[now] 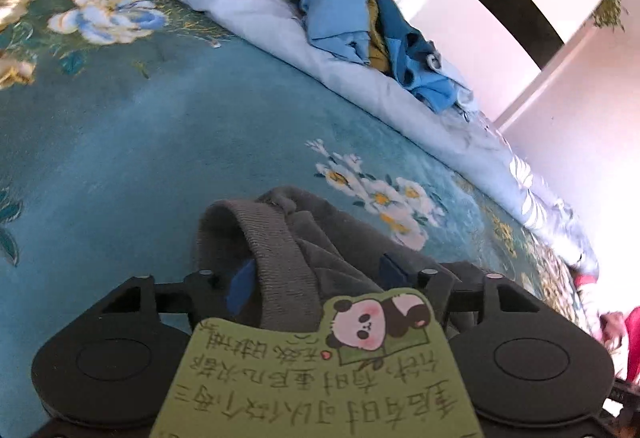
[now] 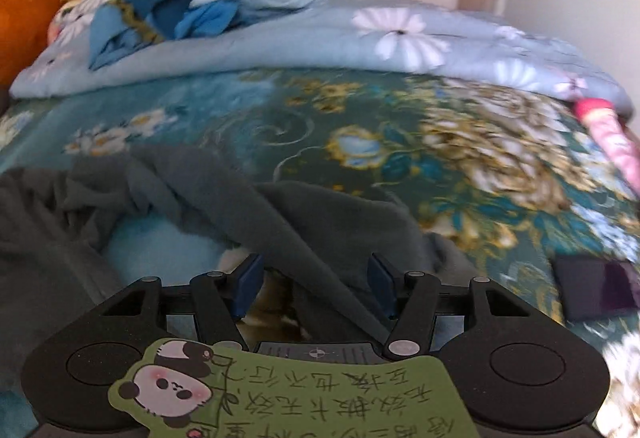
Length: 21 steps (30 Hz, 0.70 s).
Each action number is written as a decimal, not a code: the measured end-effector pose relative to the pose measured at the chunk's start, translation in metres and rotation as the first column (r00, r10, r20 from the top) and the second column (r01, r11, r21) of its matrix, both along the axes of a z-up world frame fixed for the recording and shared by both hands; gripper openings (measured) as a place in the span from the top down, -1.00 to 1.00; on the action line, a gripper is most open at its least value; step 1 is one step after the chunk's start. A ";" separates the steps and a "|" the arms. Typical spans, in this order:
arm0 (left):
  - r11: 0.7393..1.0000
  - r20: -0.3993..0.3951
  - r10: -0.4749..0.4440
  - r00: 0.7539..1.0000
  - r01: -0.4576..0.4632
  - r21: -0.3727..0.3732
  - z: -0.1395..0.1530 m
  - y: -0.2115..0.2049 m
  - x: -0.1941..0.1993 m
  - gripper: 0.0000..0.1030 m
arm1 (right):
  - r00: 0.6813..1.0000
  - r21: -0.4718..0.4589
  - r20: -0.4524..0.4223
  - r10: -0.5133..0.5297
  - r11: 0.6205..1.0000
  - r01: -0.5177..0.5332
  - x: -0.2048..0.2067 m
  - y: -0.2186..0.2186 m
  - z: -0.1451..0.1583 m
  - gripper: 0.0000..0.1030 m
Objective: Fold clothes
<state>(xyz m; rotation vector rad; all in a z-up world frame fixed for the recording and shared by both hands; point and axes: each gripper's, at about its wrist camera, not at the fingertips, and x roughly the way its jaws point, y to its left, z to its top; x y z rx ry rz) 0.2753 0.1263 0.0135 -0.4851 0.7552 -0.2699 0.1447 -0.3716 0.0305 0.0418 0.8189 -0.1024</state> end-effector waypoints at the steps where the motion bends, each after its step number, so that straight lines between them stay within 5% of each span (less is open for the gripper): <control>1: 1.000 0.000 -0.004 1.000 0.004 0.011 0.000 -0.002 0.002 -0.05 | 1.000 0.001 -0.002 0.012 1.000 -0.012 0.004 0.001 -0.002 0.03; 3: 1.000 -0.004 -0.019 1.000 0.019 0.023 -0.001 -0.004 0.008 -0.05 | 0.999 -0.002 -0.014 0.034 0.999 -0.034 0.011 0.005 -0.008 0.19; 5: 0.999 -0.007 -0.030 1.000 0.030 0.023 -0.004 -0.008 0.013 -0.05 | 0.998 -0.013 -0.043 0.054 0.998 -0.054 0.016 0.008 -0.013 0.74; 7: 0.999 -0.006 -0.041 0.999 0.041 0.015 -0.006 -0.011 0.017 -0.05 | 0.997 -0.019 -0.045 0.060 0.998 -0.061 0.021 0.006 -0.013 0.93; 9: 0.999 0.010 -0.034 0.999 0.034 0.002 -0.007 -0.014 0.021 0.41 | 0.998 -0.044 -0.014 0.057 0.997 -0.058 0.028 0.003 -0.004 0.96; 10: 1.000 0.011 -0.021 1.000 0.021 0.004 -0.007 -0.015 0.024 1.00 | 0.999 -0.063 0.014 0.052 0.997 -0.051 0.035 0.001 0.006 0.96; 16: 0.998 0.082 0.062 0.995 -0.060 -0.032 0.007 -0.010 0.048 1.00 | 0.986 -0.174 0.152 0.068 0.984 -0.041 0.110 -0.015 0.066 0.96; 21: 0.991 0.145 0.134 0.980 -0.130 -0.032 0.025 -0.003 0.067 1.00 | 0.975 -0.209 0.220 0.029 0.978 0.019 0.196 -0.029 0.087 0.96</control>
